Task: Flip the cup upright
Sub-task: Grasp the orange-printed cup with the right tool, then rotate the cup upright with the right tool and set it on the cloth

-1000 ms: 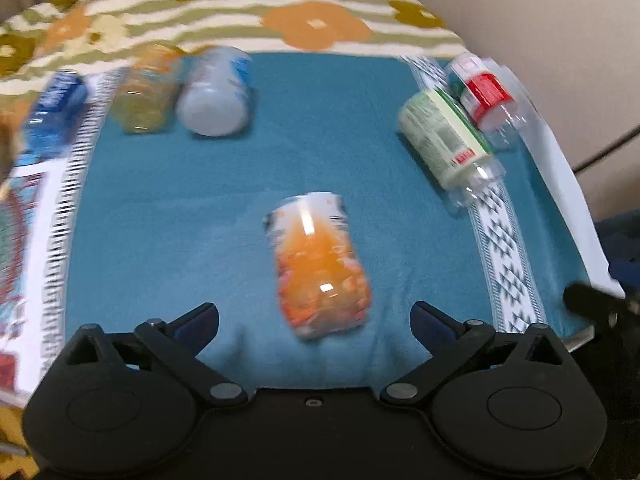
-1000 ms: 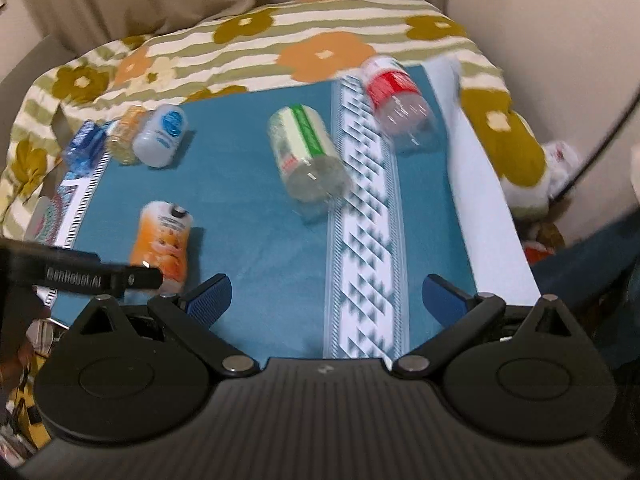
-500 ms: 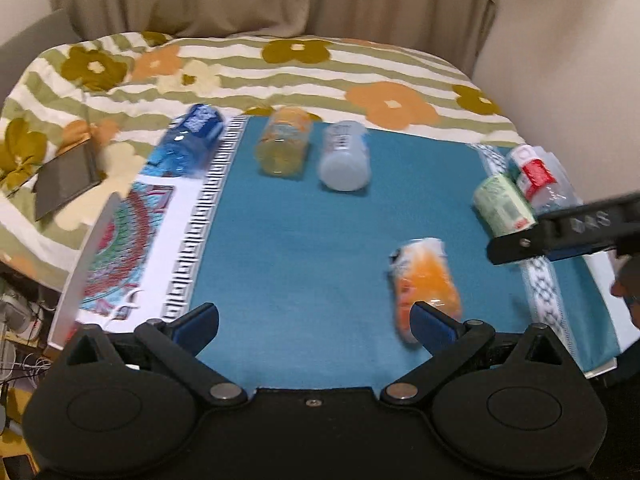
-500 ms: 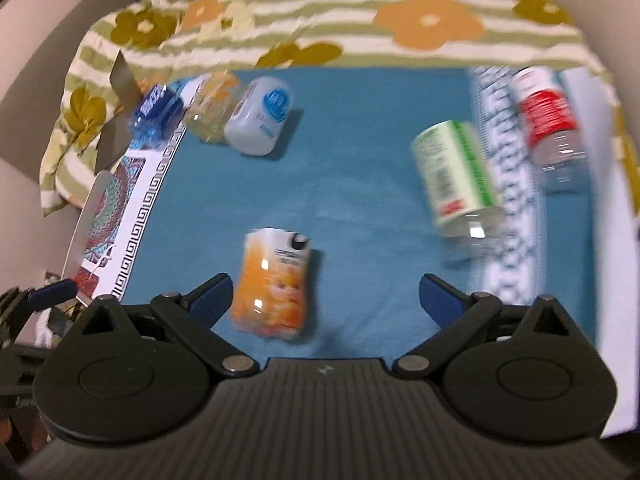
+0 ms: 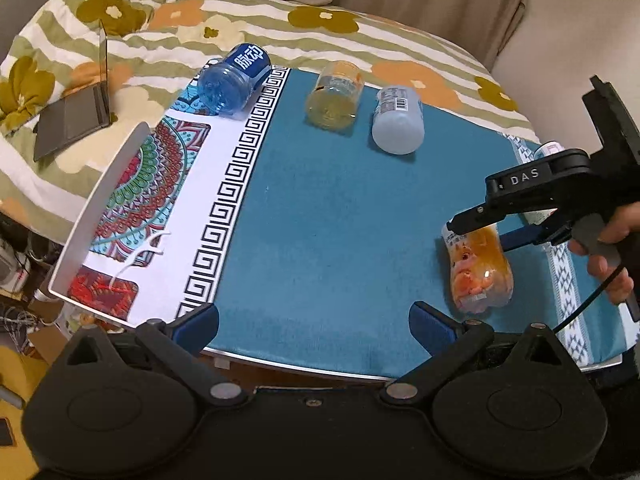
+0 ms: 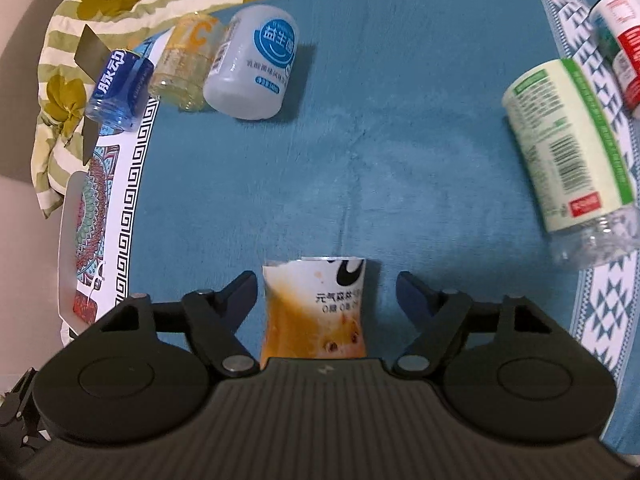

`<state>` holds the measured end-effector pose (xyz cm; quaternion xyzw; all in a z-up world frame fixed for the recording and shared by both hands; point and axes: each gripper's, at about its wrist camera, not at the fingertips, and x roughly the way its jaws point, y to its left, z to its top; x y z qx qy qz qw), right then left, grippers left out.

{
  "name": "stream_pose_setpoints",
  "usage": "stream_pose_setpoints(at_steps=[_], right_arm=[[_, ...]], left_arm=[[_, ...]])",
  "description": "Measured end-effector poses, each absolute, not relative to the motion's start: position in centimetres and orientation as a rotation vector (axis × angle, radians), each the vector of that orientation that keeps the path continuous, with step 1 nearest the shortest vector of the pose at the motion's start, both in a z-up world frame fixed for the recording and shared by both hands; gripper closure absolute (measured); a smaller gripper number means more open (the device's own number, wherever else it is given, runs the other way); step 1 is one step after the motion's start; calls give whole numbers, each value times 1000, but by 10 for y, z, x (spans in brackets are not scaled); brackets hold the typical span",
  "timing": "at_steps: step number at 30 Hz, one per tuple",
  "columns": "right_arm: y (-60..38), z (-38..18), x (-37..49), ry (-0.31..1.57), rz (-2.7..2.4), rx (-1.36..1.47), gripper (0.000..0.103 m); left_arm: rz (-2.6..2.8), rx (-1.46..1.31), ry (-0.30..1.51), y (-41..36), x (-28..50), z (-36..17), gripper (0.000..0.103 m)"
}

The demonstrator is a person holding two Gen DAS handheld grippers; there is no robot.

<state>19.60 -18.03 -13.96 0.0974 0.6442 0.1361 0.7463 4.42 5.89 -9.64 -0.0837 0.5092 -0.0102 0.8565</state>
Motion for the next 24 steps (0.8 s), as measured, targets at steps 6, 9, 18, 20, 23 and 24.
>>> stream_pose_setpoints(at_steps=[6,9,18,20,23,24], right_arm=[[-178,-145,196,1423,304,222,32],[-178,-145,193,1414,305,221,33],[-179,-131,182,1351,309,235,34],[-182,-120,177,1312,311,261,35],[-188,-100,166,1212,299,304,35],[-190,-93,161,1163,285,312,35]], left_arm=[[-47,-187,1078,62,46,-99,1],[-55,-206,1082,63,46,-100,1],[-66,-206,1077,65,45,-96,1],[-66,-206,1071,66,45,-93,1],[-66,-208,1055,68,44,-88,1],[-65,-206,1049,69,43,-87,1]])
